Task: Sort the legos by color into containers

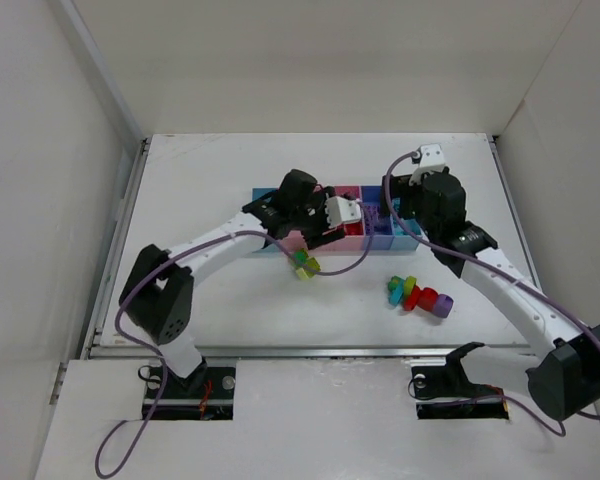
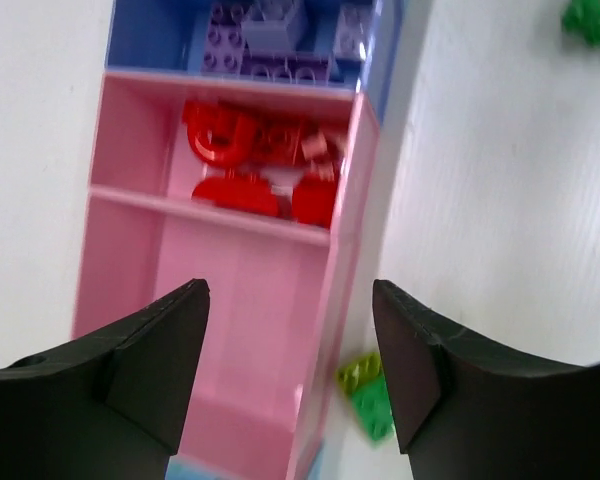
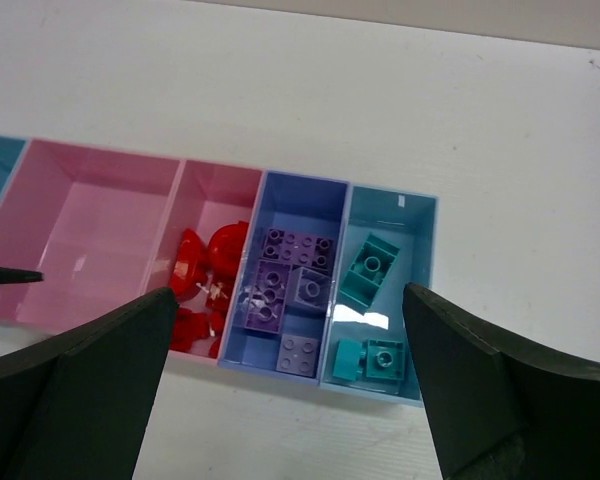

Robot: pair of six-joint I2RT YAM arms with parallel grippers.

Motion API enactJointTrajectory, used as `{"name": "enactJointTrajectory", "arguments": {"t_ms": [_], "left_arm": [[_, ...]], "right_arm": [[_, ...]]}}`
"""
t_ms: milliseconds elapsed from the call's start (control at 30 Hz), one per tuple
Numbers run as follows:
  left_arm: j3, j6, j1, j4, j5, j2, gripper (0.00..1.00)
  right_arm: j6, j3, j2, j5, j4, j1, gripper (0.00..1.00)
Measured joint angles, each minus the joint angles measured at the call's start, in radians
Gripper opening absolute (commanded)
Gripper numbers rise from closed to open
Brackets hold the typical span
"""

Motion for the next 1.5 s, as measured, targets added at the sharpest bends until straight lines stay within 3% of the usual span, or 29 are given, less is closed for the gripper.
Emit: {"name": "enactJointTrajectory", "arguments": {"t_ms": [233, 867, 933, 1033, 1167, 1500], "left_arm": [[-0.163, 0.203, 0.009, -0.198, 0.0, -0.234, 0.67], [-0.197, 0.206, -0.054, -0.233, -0.057, -0.081, 0.67], [-0.206, 0.206, -0.054, -0.214, -0.058, -0.079, 0.57], [-0.211, 0.206, -0.054, -0.187, -0.057, -0.056, 0.27], [-0.211, 0.203, -0.057, -0.143, -0.056, -0.049, 0.03], [-0.224, 0.201, -0.056, -0.151, -0.065, -0.047, 0.0]], "right_arm": [[-0.011, 0.0, 0.012, 0.007, 0.0, 0.067, 1.0], [-0.036, 0.003, 0.03, 0.054, -0.007, 0.136, 1.0], [-0.036, 0.003, 0.03, 0.054, -0.007, 0.136, 1.0], [-0.036, 0.003, 0.03, 0.057, -0.008, 0.136, 1.0], [-0.036, 0.003, 0.03, 0.065, -0.008, 0.136, 1.0], [-0.036, 0.003, 0.03, 0.074, -0.008, 0.136, 1.0]]}}
